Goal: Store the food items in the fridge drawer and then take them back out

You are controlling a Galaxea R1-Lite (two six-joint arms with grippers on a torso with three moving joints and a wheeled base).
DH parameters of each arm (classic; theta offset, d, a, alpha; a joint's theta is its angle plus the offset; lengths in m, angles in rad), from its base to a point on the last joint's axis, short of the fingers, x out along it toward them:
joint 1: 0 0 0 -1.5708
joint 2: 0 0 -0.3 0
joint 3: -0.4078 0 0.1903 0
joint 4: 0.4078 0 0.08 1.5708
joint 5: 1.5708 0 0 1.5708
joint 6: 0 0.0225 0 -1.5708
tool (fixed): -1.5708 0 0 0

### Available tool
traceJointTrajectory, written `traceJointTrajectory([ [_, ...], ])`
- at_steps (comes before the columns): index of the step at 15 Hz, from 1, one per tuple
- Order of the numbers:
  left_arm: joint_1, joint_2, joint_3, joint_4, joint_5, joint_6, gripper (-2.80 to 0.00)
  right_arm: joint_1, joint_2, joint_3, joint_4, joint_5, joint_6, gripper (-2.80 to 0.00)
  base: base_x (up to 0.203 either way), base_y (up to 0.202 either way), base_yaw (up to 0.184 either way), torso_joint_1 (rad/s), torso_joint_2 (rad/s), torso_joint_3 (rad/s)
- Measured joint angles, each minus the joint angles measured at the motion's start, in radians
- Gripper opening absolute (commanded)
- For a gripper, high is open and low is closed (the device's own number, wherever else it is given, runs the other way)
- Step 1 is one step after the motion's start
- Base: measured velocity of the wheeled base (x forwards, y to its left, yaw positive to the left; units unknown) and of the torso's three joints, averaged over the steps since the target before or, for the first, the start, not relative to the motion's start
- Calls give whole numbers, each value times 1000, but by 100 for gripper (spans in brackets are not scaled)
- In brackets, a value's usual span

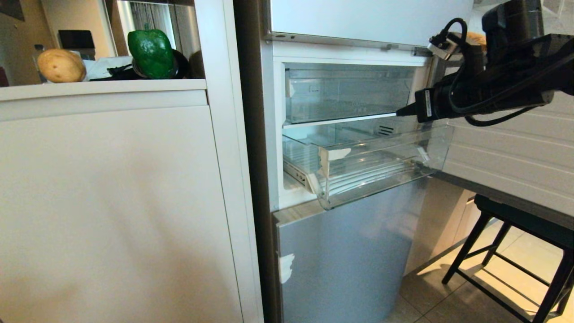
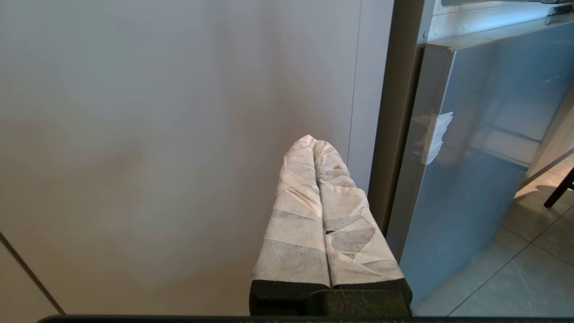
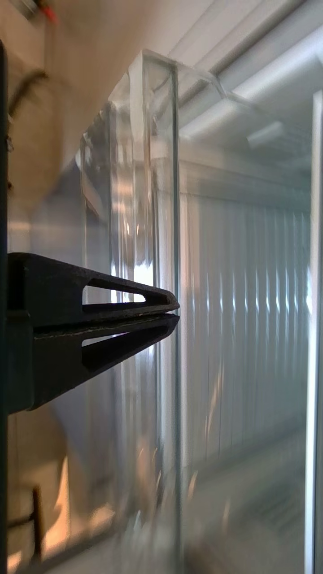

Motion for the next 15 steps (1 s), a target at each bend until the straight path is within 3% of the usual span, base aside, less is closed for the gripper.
traceJointTrajectory([
  [2,0,0,0,1,0,0,-280,-8,-34,19,-1,-12,-13,-280,0,0,0,11,-45,-42],
  [6,0,0,0,0,0,0,-280,-20,-102,124,-2,-10,-117,-280,0,0,0,76,-368,-279],
  [15,0,0,0,0,0,0,-280,-22,-142,217,-3,-8,-121,-280,0,0,0,151,-500,-351],
])
